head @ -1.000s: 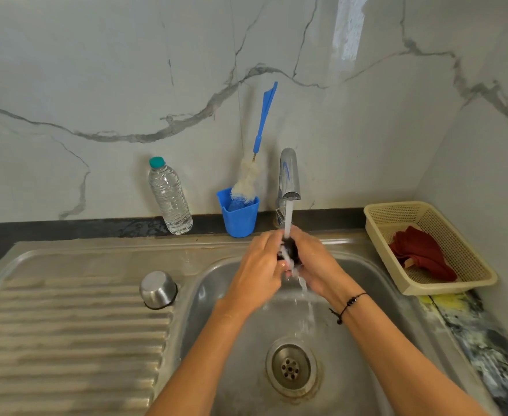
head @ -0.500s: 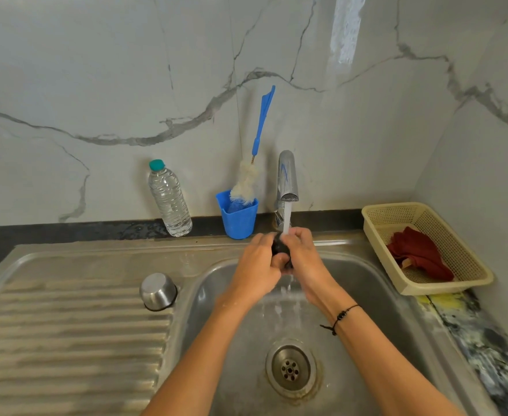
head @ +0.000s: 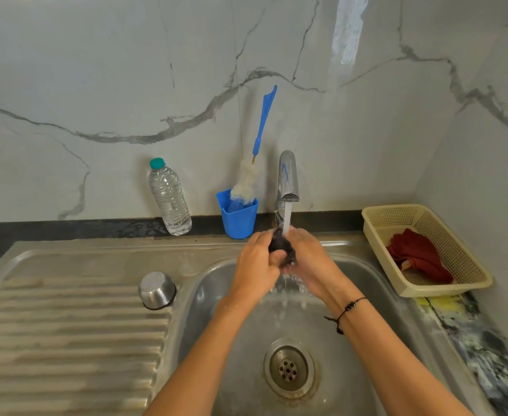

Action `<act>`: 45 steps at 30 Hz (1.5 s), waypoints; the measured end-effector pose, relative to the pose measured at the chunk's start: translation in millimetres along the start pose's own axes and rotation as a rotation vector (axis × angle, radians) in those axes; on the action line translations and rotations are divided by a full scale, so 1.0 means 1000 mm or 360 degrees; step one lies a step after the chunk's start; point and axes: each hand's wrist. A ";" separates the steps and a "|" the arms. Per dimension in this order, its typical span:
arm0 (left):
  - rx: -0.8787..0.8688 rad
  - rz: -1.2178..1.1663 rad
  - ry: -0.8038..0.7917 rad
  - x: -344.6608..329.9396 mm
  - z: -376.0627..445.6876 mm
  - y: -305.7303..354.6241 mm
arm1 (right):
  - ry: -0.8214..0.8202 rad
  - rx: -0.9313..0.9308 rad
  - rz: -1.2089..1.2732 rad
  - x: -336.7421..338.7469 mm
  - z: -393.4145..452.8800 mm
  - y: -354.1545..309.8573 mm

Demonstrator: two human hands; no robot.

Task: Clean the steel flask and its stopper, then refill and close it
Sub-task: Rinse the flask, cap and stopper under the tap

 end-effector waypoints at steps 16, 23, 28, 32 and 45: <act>0.0207 -0.0204 -0.0201 0.007 -0.001 -0.001 | 0.0207 0.0002 0.0141 0.002 0.008 -0.004; 0.0392 -0.0321 -0.0064 0.002 -0.005 0.009 | 0.0225 0.0229 0.0071 0.001 -0.002 -0.002; 0.0164 -0.0161 0.0022 -0.002 -0.012 0.012 | 0.0266 0.0122 0.0073 -0.001 0.001 -0.008; 0.0077 -0.0159 0.0042 0.000 -0.014 0.009 | 0.0194 -0.0059 0.0133 -0.001 0.001 -0.011; 0.0263 -0.0422 0.0147 -0.010 -0.009 0.011 | 0.0201 0.0977 -0.0956 0.013 -0.008 -0.004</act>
Point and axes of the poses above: each hand's wrist, its own z-axis towards the middle knuckle, its own x-axis out of the back of the hand, y = z × x, and after that the axes turned 13 degrees about y, right-handed
